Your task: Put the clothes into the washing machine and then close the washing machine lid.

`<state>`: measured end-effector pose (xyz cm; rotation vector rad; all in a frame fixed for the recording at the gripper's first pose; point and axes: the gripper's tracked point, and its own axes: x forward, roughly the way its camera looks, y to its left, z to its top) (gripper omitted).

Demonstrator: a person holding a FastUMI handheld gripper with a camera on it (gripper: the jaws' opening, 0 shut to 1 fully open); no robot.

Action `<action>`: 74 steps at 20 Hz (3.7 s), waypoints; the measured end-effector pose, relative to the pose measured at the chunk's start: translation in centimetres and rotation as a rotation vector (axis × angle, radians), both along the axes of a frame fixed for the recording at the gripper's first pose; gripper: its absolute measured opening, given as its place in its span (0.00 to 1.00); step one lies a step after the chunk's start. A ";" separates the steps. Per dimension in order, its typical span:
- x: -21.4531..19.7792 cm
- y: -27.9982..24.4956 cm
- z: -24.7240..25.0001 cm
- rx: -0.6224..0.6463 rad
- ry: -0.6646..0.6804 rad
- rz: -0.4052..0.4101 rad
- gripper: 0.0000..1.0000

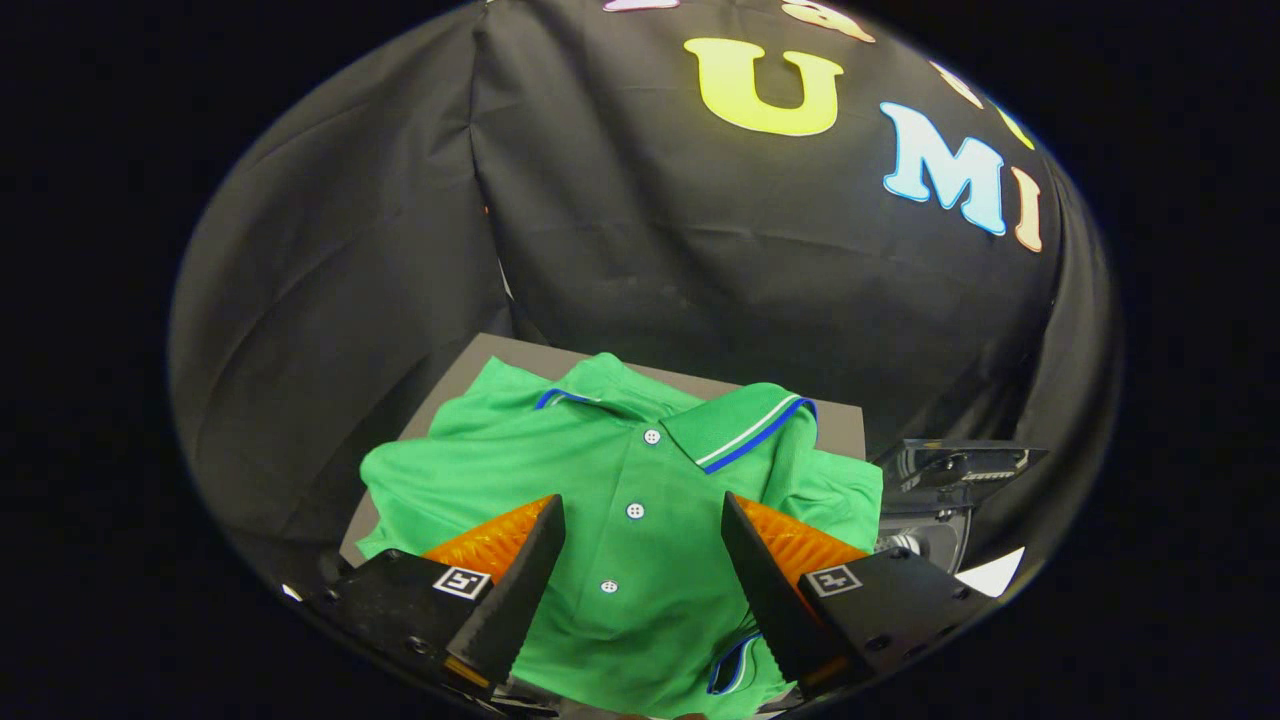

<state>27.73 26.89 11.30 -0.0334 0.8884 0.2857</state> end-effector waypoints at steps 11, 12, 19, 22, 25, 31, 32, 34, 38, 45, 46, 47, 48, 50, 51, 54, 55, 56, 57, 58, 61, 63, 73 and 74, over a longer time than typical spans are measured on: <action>0.6 0.3 -3.2 -0.080 -0.005 0.016 0.97; 0.6 0.2 -3.4 -0.087 -0.005 0.021 0.97; 0.4 0.3 -3.7 -0.017 -0.029 0.012 0.96; 0.5 0.2 -3.7 -0.018 -0.062 0.027 0.96; 0.5 0.4 -3.7 -0.005 -0.094 0.022 0.96; 0.2 0.3 -3.8 -0.004 -0.121 0.027 0.94; 0.3 0.3 -3.8 -0.004 -0.122 0.028 0.94; 0.4 0.6 -3.9 0.008 -0.126 0.040 0.88; 0.0 0.5 -3.7 -0.011 -0.130 0.045 0.66; -0.7 1.2 -3.3 -0.077 -0.182 0.084 0.14; -0.7 1.2 -3.4 -0.082 -0.189 0.091 0.14; -0.8 1.2 -3.4 -0.086 -0.197 0.096 0.14; -0.7 1.3 -3.3 -0.086 -0.213 0.108 0.14; -0.2 1.4 -3.9 -0.064 -0.227 0.101 0.02; -0.8 1.2 -3.3 -0.055 -0.225 0.102 0.02; -0.6 1.1 -3.0 -0.019 -0.206 0.109 0.02; -0.7 1.1 -2.7 -0.005 -0.215 0.114 0.02; -0.5 1.0 -2.2 0.006 -0.233 0.116 0.02; -0.5 0.9 -1.6 0.014 -0.251 0.119 0.02; -0.5 0.8 -0.9 0.023 -0.271 0.122 0.02; -0.6 0.4 1.0 0.069 -0.309 0.127 0.01; -0.8 0.1 2.5 0.112 -0.327 0.112 0.01; -1.0 -2.8 11.1 0.296 -0.451 0.048 0.01; -1.0 -3.4 12.0 0.299 -0.466 0.043 0.01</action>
